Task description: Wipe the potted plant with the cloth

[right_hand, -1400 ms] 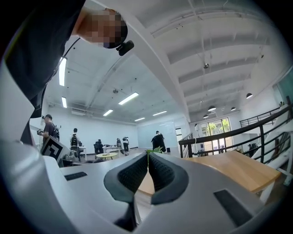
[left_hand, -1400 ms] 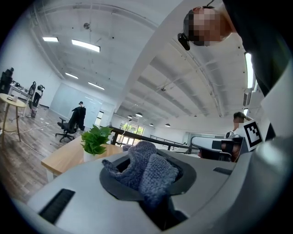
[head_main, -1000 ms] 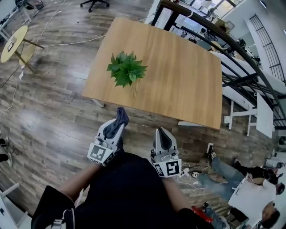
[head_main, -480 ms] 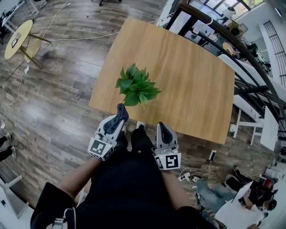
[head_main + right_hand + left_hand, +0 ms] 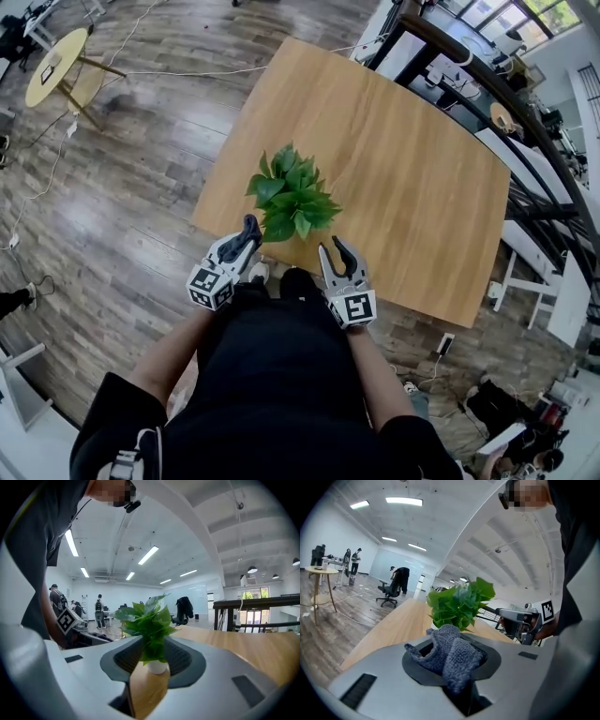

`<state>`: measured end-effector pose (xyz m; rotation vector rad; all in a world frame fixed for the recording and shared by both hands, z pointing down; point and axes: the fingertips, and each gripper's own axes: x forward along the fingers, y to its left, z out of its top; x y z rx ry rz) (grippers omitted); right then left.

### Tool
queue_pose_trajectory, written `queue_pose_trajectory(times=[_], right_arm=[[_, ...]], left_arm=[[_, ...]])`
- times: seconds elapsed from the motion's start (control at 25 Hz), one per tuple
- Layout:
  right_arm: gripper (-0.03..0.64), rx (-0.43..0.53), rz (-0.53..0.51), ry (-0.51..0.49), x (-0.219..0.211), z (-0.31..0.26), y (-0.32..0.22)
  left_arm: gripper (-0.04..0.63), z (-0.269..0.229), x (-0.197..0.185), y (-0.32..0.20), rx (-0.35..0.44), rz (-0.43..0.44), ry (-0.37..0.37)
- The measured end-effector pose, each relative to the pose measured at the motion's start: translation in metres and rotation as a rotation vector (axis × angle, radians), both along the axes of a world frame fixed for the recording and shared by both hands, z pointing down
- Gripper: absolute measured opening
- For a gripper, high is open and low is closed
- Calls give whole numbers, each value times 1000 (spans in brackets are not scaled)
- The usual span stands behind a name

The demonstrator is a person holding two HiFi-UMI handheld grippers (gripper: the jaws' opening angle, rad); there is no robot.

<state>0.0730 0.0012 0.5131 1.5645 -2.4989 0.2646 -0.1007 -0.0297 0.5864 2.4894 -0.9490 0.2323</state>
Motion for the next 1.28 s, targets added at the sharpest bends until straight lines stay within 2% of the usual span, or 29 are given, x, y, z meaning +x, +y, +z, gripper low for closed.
queue_pose_trajectory(times=[0.04,0.2,0.4,0.6,0.8,1.04,1.28], right_arm=[[168,-21,-25,0,-1,10,-3],[217,-115,-114,39,-4,55,-15],[239,-177,-229,88,-9,96,-35],[254,-181,-329,125,-13,121,-61],[264,-186,-389,165,-15,132,-85],[265,-184,-470,157,-27,134,-102],[265,-186,-470,144,-31,135,-106]], left_arm=[[108,5,2,-10,-9,-7,2],[109,28,8,-42,3,-18,-20],[109,41,24,-73,13,6,-49],[109,57,37,-90,23,46,-71],[109,62,48,-96,32,97,-96],[109,63,53,-100,18,86,-91],[107,64,54,-98,1,64,-87]])
